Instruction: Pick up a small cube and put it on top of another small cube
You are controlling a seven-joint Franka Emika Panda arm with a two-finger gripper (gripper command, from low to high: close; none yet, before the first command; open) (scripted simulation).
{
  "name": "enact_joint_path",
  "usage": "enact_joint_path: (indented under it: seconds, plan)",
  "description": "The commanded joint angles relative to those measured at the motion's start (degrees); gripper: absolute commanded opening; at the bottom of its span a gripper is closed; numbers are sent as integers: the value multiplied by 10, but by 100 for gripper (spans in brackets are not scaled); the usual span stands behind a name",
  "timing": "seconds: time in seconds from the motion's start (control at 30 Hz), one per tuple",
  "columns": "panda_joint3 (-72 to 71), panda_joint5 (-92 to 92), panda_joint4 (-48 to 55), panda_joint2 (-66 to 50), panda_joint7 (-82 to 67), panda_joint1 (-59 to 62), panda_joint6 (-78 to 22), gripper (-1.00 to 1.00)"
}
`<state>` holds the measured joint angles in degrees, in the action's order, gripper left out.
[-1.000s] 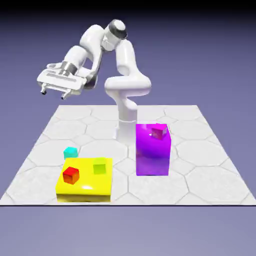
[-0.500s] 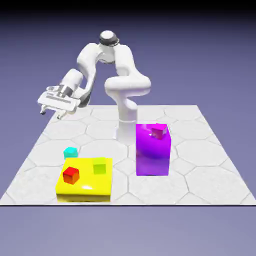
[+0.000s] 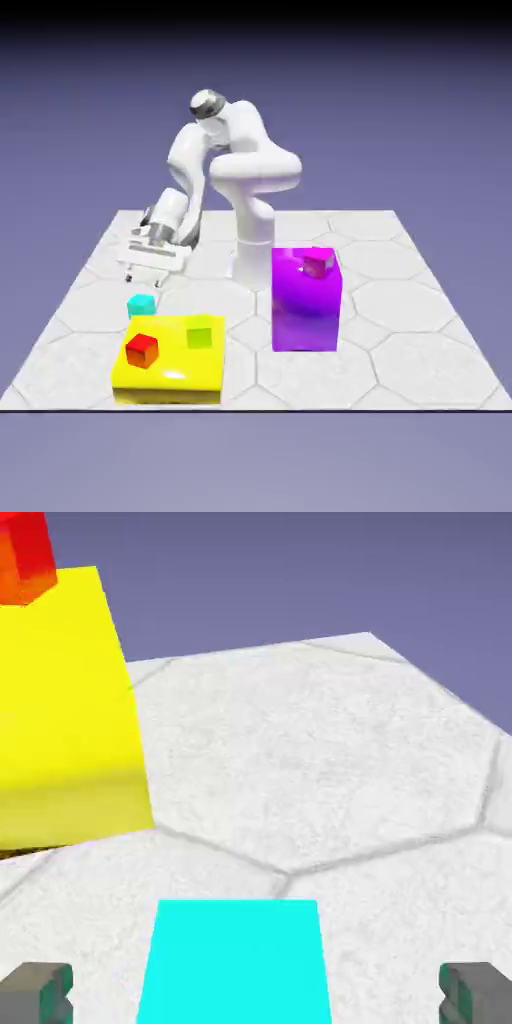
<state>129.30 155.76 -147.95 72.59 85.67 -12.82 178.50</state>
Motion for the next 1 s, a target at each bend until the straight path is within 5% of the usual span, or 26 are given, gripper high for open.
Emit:
enact_joint_path:
  seconds: [0.0, 0.1, 0.13, 0.37, 0.97]
  plan:
    - [7, 6, 12, 21, -2, -13, -12, 0]
    - [25, 21, 40, 69, -5, -42, -39, 0]
    - [25, 21, 40, 69, -5, -42, -39, -100]
    - [-22, -16, -26, -51, 13, 21, 22, -100]
    - [-273, -83, 19, -221, 462, -324, -166, -100]
